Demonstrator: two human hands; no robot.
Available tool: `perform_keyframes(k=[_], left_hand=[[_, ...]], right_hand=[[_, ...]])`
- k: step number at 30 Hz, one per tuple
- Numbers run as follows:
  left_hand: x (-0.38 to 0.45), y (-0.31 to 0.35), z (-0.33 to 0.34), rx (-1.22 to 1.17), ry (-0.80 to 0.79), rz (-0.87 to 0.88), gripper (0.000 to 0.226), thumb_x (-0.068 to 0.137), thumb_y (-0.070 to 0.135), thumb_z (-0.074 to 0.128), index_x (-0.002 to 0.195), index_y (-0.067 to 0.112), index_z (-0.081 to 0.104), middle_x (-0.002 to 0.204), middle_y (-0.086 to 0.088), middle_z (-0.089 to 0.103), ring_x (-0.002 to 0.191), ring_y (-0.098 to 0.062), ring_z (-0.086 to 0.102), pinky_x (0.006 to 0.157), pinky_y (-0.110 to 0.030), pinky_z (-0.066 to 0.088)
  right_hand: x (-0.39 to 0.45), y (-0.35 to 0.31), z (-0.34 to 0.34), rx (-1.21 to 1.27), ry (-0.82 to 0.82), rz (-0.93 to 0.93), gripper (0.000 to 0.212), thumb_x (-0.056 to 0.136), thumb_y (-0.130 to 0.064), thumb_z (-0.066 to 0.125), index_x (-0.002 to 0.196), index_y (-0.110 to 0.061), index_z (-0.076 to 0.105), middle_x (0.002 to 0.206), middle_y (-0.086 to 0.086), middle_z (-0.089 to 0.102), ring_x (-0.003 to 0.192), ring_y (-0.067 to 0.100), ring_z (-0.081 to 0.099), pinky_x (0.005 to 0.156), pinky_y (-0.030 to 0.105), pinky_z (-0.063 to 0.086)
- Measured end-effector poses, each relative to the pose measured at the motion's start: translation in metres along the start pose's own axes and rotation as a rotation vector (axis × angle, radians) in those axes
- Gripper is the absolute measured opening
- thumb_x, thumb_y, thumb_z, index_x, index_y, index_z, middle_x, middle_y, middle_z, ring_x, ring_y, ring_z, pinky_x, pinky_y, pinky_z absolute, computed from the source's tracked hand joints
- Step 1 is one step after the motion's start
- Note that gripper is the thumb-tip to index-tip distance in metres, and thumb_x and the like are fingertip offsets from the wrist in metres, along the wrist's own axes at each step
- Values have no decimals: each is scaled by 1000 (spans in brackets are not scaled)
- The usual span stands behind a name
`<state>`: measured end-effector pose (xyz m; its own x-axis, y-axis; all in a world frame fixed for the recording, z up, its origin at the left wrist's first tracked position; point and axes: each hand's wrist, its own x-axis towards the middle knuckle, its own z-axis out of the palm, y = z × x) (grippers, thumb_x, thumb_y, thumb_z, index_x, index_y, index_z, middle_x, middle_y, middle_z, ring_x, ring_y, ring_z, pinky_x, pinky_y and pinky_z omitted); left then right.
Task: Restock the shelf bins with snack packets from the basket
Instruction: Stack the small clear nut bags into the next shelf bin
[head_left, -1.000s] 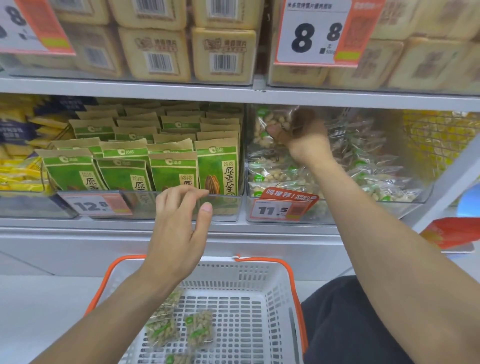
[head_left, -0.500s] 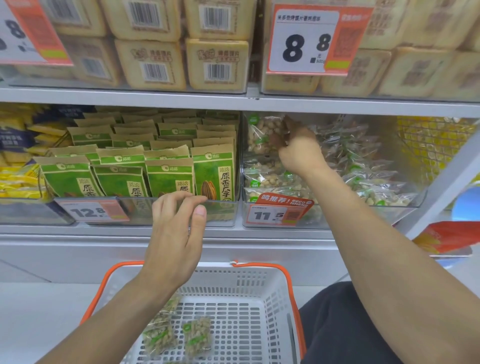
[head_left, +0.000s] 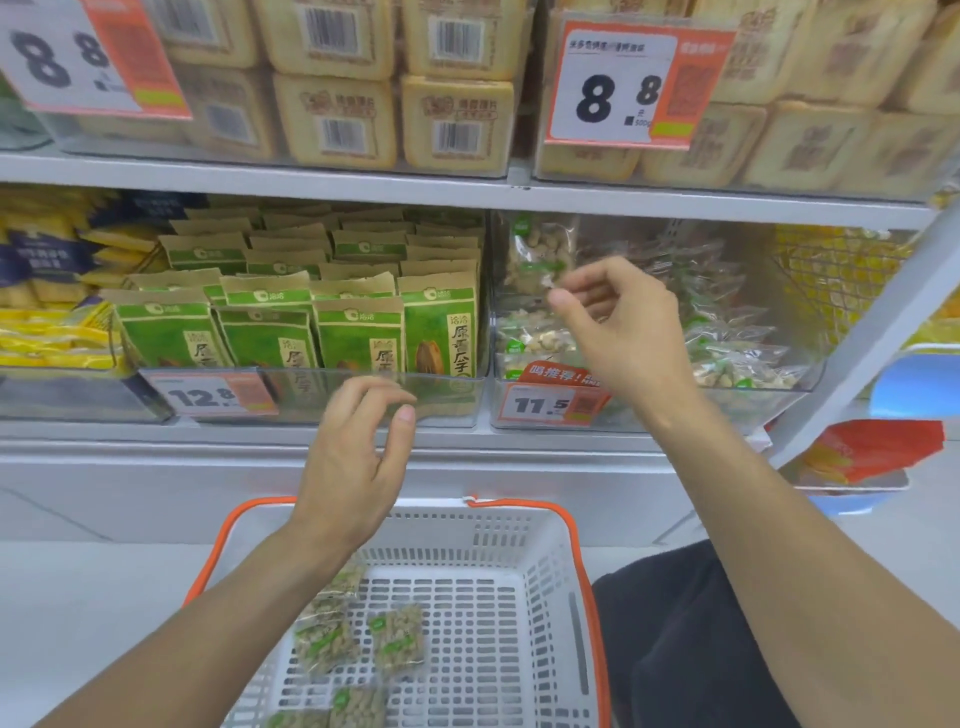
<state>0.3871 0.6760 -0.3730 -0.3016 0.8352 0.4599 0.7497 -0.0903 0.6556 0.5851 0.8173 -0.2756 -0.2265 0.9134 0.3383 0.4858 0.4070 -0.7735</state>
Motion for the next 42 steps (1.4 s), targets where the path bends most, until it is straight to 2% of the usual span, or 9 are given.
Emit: perform_keyframes(k=[8, 14, 17, 21, 26, 29, 36, 39, 42], left_hand=[[-114, -110, 20, 116, -533, -633, 17, 94, 24, 56, 79, 18, 58, 73, 5, 58, 76, -22, 59, 64, -28, 36], [-199, -168, 10, 287, -726, -1019, 33, 96, 29, 58, 121, 7, 62, 120, -13, 62, 108, -28, 62, 87, -29, 46], [-219, -186, 11, 318, -772, -1138, 44, 95, 30, 60, 132, 9, 53, 131, -13, 57, 119, -27, 56, 97, -31, 44], [-246, -204, 27, 227, -801, -1371, 59, 92, 34, 63, 141, 10, 40, 122, -12, 62, 104, -27, 64, 82, -35, 54], [-270, -215, 43, 322, -658, -1444, 67, 88, 10, 65, 145, 9, 29, 121, -14, 63, 109, -30, 62, 87, -37, 55], [-268, -219, 46, 295, -643, -1532, 81, 83, 12, 74, 147, 4, 25, 127, -15, 59, 116, -30, 60, 94, -39, 54], [-243, -217, 29, 124, -691, -1623, 37, 75, 23, 84, 101, 6, 65, 103, -9, 70, 89, -19, 66, 84, -30, 57], [-223, -211, 10, 113, -646, -1573, 38, 67, 15, 90, 88, 12, 58, 101, -9, 68, 92, -22, 65, 87, -37, 58], [-191, -200, -18, 175, -720, -1426, 42, 70, 20, 88, 93, 12, 55, 103, -9, 65, 96, -25, 64, 86, -38, 57]], right_hand=[[-135, 37, 136, -201, -992, 8, 17, 89, -29, 69, 101, -17, 67, 91, -4, 71, 82, 12, 64, 76, 25, 47], [-200, 115, 210, -393, -1254, 291, 34, 91, -18, 62, 109, 10, 63, 113, 33, 63, 101, 45, 62, 87, 51, 52], [-224, 142, 237, -425, -1324, 392, 28, 94, -17, 57, 98, 10, 64, 114, 34, 63, 80, 44, 61, 64, 39, 47], [-250, 167, 267, -402, -1258, 553, 17, 97, -17, 56, 94, -1, 61, 94, 20, 65, 65, 22, 52, 67, 33, 46], [-268, 191, 297, -369, -1043, 675, 47, 97, -27, 57, 138, -8, 46, 136, 15, 44, 116, 31, 55, 90, 32, 46], [-271, 206, 312, -380, -1007, 772, 61, 93, -32, 62, 142, -5, 37, 141, 17, 40, 118, 33, 53, 88, 35, 51], [-264, 218, 340, -289, -959, 1052, 96, 86, -36, 76, 153, -2, 18, 147, 16, 45, 126, 30, 53, 93, 32, 50], [-261, 207, 346, -238, -1019, 1135, 83, 86, -33, 77, 149, -4, 32, 143, 13, 51, 126, 29, 54, 101, 31, 48], [-253, 191, 338, -186, -1086, 1040, 63, 85, -30, 78, 133, -3, 48, 128, 8, 59, 112, 27, 60, 84, 29, 51]])
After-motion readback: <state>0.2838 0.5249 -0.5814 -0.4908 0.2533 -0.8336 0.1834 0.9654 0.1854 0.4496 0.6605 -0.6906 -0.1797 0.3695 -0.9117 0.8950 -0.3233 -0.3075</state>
